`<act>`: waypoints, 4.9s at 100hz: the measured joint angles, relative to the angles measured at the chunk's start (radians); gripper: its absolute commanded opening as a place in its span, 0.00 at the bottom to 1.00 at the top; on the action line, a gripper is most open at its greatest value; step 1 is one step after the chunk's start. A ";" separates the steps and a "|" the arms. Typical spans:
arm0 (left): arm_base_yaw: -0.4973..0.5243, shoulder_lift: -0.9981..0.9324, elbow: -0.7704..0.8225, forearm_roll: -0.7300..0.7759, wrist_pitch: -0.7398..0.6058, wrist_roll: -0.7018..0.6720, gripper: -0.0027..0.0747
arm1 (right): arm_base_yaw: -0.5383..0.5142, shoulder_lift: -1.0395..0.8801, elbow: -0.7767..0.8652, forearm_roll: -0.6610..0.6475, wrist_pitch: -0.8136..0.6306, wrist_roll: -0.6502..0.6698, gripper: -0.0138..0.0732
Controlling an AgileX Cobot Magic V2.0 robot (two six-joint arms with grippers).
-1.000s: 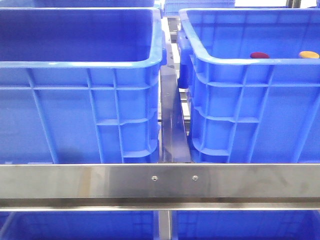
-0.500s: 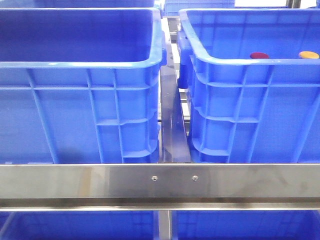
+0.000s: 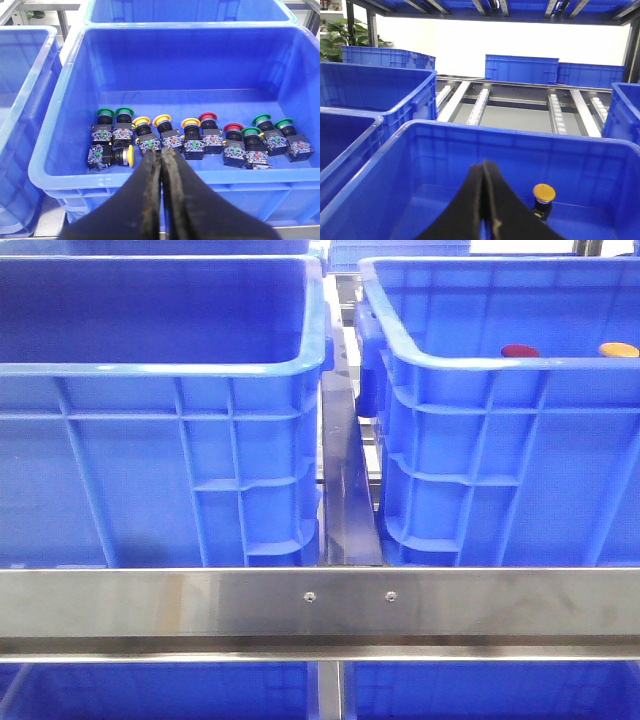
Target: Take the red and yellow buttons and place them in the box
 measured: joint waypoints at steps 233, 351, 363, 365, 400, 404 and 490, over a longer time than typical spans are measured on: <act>0.008 -0.365 0.639 0.088 -0.612 0.000 0.01 | 0.000 0.000 0.000 -0.001 0.005 0.000 0.08; 0.009 -0.365 0.639 0.088 -0.612 0.000 0.01 | 0.000 0.000 0.000 -0.001 0.003 0.000 0.08; 0.009 -0.365 0.639 0.088 -0.612 0.000 0.01 | 0.000 0.000 0.000 -0.001 0.013 0.011 0.08; 0.009 -0.365 0.639 0.088 -0.612 0.000 0.01 | 0.000 0.000 0.000 -0.006 0.021 0.021 0.08; 0.009 -0.365 0.639 0.088 -0.612 0.000 0.01 | 0.000 -0.012 0.000 -0.563 0.099 0.582 0.08; 0.009 -0.365 0.639 0.088 -0.612 0.000 0.01 | 0.000 -0.022 0.000 -0.650 0.097 0.651 0.08; 0.009 -0.365 0.639 0.088 -0.612 0.000 0.01 | 0.258 -0.410 0.295 -1.729 -0.244 1.715 0.08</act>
